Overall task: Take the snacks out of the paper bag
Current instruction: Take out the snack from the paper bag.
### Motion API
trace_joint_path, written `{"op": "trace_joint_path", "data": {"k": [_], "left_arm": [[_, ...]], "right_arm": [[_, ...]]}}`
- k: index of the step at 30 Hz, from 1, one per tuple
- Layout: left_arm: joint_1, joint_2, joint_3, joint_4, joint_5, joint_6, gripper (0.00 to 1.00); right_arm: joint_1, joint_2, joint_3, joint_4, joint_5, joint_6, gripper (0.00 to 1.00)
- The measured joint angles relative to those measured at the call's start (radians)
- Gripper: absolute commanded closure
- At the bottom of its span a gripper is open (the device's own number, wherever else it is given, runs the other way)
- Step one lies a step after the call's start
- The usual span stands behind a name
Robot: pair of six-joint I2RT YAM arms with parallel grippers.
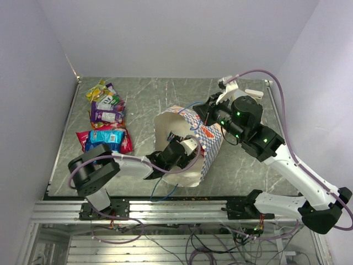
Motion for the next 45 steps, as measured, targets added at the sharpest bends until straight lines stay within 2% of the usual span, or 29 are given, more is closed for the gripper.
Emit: {"op": "trace_joint_path", "data": {"k": [4,12,17,20,24,28,33,36,40,45], "left_arm": [[0.036,0.114,0.042,0.06,-0.009,0.005,0.13],[0.055,0.274,0.155,0.118,-0.074,0.039,0.1],[0.093,0.34,0.243,0.114,-0.074,0.064,0.26],[0.122,0.346,0.269,0.101,-0.06,0.074,0.48],[0.145,0.346,0.285,0.083,-0.045,0.082,0.67],[0.158,0.344,0.288,0.051,-0.026,0.094,0.79],[0.161,0.294,0.288,-0.029,0.015,0.083,0.87],[0.162,0.212,0.286,-0.098,0.058,0.051,0.93],[0.162,0.095,0.274,-0.16,0.101,-0.01,0.93],[0.162,-0.055,0.171,-0.237,0.153,-0.111,0.93]], "right_arm": [[0.0,0.002,0.001,-0.011,-0.014,0.002,1.0],[0.0,0.014,0.029,-0.048,-0.019,0.005,1.0],[0.0,0.015,0.039,-0.059,-0.018,0.005,1.0],[0.0,0.016,0.039,-0.063,-0.018,0.005,1.0],[0.0,0.025,0.039,-0.061,-0.023,0.005,1.0],[0.0,0.046,0.039,-0.061,-0.035,0.01,1.0],[0.0,0.053,0.038,-0.046,-0.048,0.019,1.0],[0.0,0.048,0.034,-0.021,-0.048,0.024,1.0],[0.0,0.033,0.016,0.002,-0.048,0.034,1.0],[0.003,0.022,0.001,0.042,-0.057,0.046,1.0]]}}
